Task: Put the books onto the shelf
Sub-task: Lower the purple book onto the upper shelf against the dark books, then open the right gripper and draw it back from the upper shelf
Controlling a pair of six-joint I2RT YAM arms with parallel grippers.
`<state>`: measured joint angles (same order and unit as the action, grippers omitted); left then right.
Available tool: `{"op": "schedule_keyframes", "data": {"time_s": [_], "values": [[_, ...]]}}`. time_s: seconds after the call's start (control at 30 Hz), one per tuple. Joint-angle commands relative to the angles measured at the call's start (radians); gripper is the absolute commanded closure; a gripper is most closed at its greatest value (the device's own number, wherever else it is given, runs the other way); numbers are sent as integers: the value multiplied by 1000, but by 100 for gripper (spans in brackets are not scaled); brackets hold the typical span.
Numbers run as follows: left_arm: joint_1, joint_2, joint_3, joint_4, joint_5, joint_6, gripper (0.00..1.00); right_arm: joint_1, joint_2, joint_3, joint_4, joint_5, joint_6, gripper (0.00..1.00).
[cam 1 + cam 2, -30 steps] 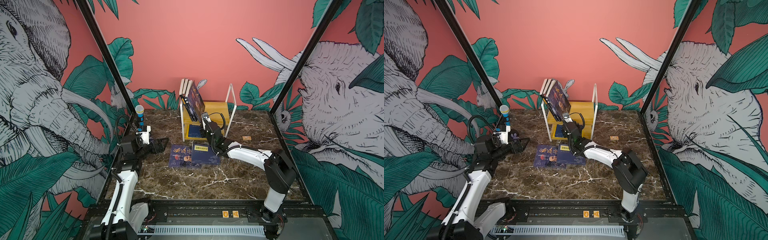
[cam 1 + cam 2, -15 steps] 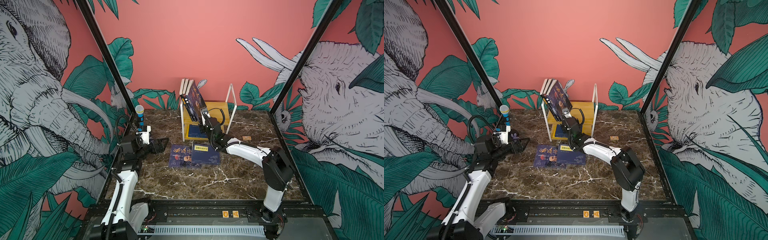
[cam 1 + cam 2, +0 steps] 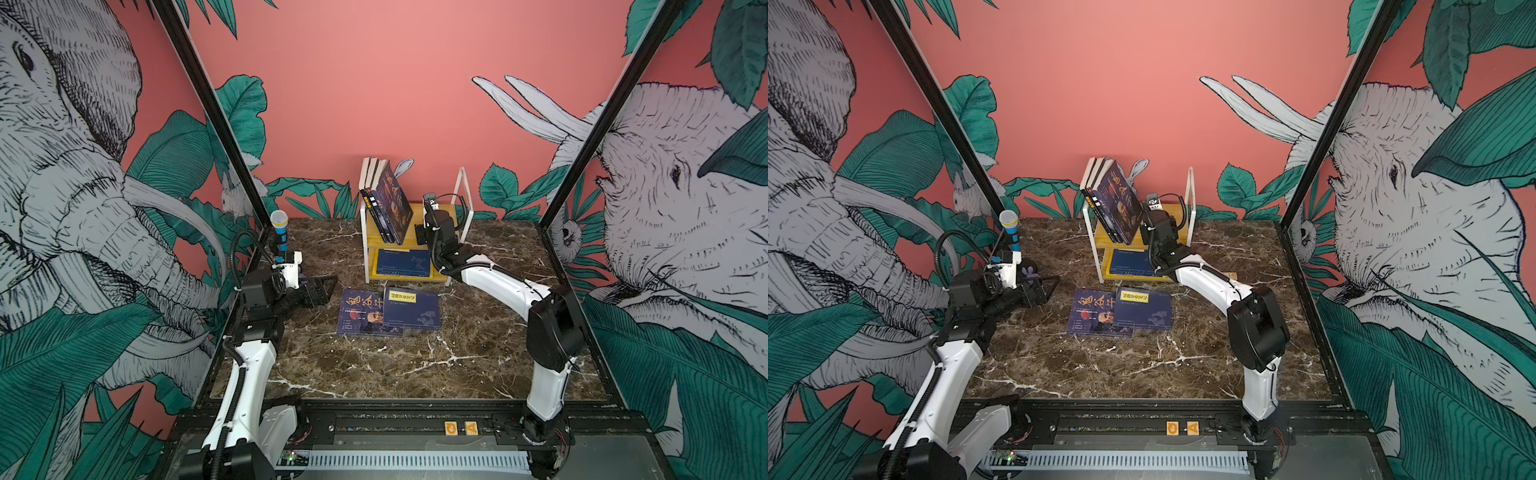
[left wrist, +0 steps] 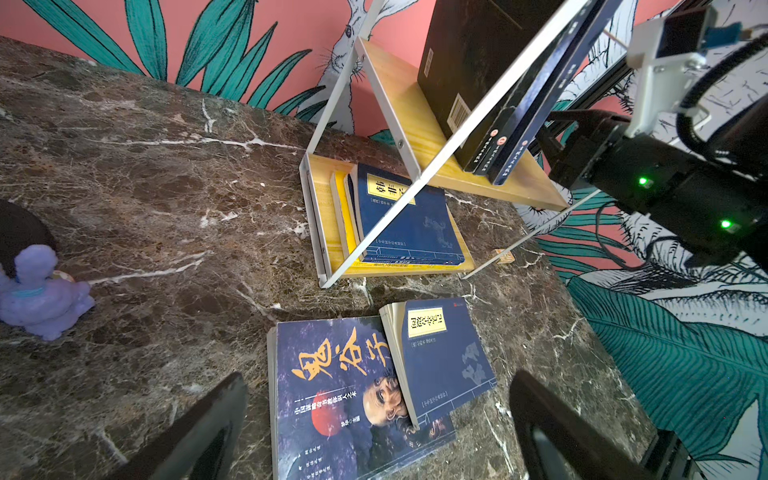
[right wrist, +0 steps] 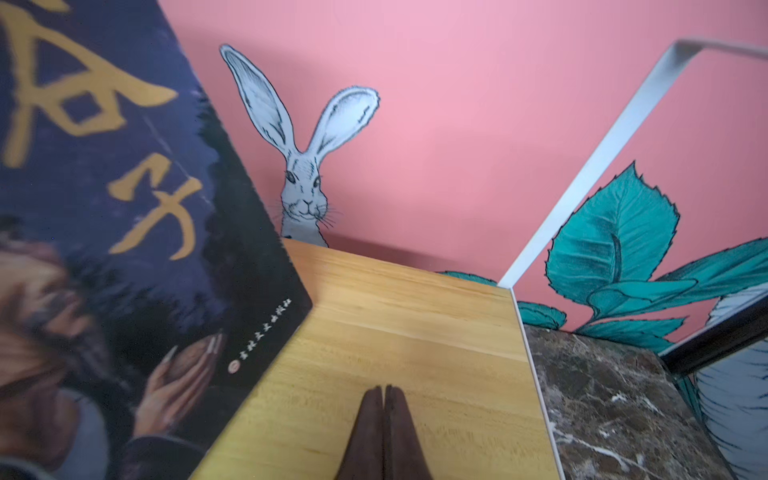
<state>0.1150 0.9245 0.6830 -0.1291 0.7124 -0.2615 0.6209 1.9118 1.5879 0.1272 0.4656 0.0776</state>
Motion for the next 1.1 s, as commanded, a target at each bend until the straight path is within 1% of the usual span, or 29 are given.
{"op": "schedule_keyframes", "data": {"time_s": [0.0, 0.07, 0.13, 0.2, 0.3, 0.5, 0.6, 0.73, 0.87, 0.97, 1.07], "values": [[6, -2, 15, -13, 8, 16, 1, -14, 66, 63, -95, -52, 45, 96], [8, -8, 10, -6, 8, 19, 1, -20, 98, 104, -105, -77, 41, 96], [6, -11, 4, -7, 10, 21, 1, -22, 125, 136, -119, -78, 44, 97], [6, -7, 12, -15, 10, 20, 1, -22, 141, 154, -132, -89, 77, 98], [7, -4, 20, -15, 7, 18, 1, -22, 163, 169, -117, -134, 118, 98], [8, 3, 20, -15, 12, 15, 0, -18, 214, 183, -71, -148, 217, 99], [5, 0, 9, 2, 14, 13, 1, -10, 235, 194, -45, -147, 214, 99], [5, 5, 16, -6, 15, 11, 1, 0, 262, 209, -40, -150, 242, 99], [2, -1, 7, 3, 19, 10, 1, 8, 288, 235, -27, -151, 230, 98], [1, 2, 17, -12, 16, 12, 1, 10, 292, 230, -16, -149, 256, 98], [1, -5, 12, 0, 15, 9, 1, 11, 303, 245, -8, -163, 231, 98]]}}
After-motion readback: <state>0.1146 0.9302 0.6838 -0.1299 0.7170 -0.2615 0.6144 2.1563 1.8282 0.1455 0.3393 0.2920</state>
